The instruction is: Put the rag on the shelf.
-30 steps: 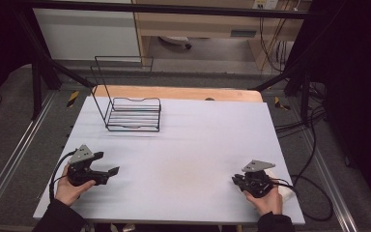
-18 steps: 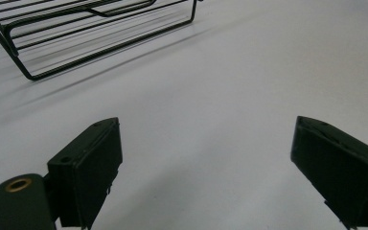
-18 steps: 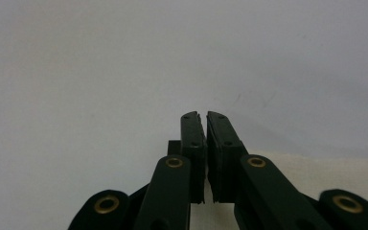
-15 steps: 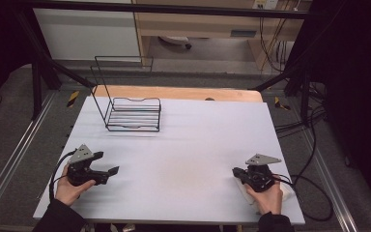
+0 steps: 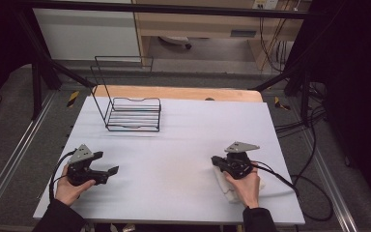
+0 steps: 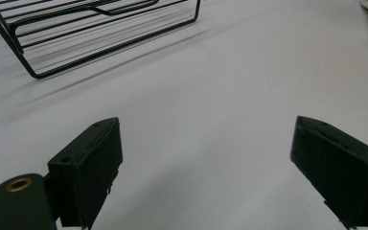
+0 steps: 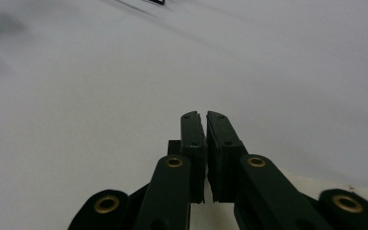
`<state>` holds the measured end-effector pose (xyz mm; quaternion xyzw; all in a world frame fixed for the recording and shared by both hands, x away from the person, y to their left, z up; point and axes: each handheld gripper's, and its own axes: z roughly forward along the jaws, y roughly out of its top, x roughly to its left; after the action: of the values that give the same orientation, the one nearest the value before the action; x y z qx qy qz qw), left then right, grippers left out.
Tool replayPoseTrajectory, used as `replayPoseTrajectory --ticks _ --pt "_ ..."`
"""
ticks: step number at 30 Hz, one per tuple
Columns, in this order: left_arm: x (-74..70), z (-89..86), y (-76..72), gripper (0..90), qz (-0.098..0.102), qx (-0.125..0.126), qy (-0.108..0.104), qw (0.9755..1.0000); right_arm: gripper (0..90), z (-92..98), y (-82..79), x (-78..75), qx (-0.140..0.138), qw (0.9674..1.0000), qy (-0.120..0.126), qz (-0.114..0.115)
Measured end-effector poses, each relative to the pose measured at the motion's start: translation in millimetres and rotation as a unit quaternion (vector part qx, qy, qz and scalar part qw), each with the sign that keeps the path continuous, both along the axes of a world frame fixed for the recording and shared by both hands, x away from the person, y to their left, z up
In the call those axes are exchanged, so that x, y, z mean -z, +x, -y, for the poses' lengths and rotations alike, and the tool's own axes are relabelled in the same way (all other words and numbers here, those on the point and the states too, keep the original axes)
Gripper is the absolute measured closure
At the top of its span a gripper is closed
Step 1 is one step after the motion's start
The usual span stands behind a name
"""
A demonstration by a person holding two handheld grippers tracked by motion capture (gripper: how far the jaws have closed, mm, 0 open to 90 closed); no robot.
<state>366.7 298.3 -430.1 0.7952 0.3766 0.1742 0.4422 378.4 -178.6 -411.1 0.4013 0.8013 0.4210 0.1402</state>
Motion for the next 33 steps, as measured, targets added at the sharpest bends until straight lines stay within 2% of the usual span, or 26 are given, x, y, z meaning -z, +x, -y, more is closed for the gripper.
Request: replayPoseTrajectory --ticks 1,4,5,6,12,13,14,15,21,26,30,32,33 --pt "0.0 0.1 -0.1 10.8 0.000 0.000 0.000 1.0000 86.5 -11.0 4.8 -1.3 -0.007 1.0000 0.003 0.004" --pt "-0.1 0.1 -0.2 10.8 0.001 -0.001 0.000 1.0000 86.5 -27.7 12.2 -0.3 -0.017 0.9998 0.001 0.004" --pt "-0.1 0.0 -0.1 10.8 0.000 -0.002 -0.001 1.0000 86.5 -27.7 12.2 -0.3 -0.017 0.9998 0.001 0.004" --pt "-0.2 -0.1 -0.1 10.8 0.000 -0.003 -0.001 1.0000 86.5 -38.6 16.9 1.3 -0.024 0.9997 -0.001 0.004" --pt "-0.2 0.1 -0.1 10.8 0.001 -0.003 0.000 1.0000 86.4 -66.1 28.2 7.8 -0.040 0.9992 -0.003 -0.005" --pt "-0.1 0.2 -0.1 10.8 0.001 -0.003 -0.001 1.0000 86.5 -77.4 32.7 11.2 -0.046 0.9989 -0.006 -0.008" --pt "-0.1 0.1 -0.1 10.8 0.001 -0.003 0.000 1.0000 86.5 -77.4 32.7 11.2 -0.046 0.9989 -0.006 -0.008" --pt "-0.1 0.2 -0.2 10.8 0.001 -0.003 0.000 1.0000 86.4 -87.9 36.4 14.0 -0.053 0.9985 -0.005 -0.010" --pt "-0.1 -0.4 0.0 10.8 0.001 -0.004 0.000 1.0000 86.4 -115.0 44.2 19.1 -0.067 0.9976 0.002 -0.013" --pt "-0.2 0.1 -0.3 10.8 0.001 -0.004 0.000 1.0000 86.0 -124.3 48.7 24.4 -0.071 0.9973 0.005 -0.016" --pt "-0.4 0.9 -0.4 10.3 0.000 -0.005 0.003 1.0000 83.6 -124.6 51.1 27.3 -0.074 0.9970 0.005 -0.022" --pt "-0.4 1.8 -0.6 9.9 -0.001 -0.005 0.004 1.0000 75.9 -121.9 50.9 23.1 -0.075 0.9971 0.009 -0.006" --pt "-0.4 2.1 -0.8 9.6 -0.001 -0.005 0.006 1.0000 66.0 -117.7 49.3 14.3 -0.072 0.9972 0.021 -0.003"
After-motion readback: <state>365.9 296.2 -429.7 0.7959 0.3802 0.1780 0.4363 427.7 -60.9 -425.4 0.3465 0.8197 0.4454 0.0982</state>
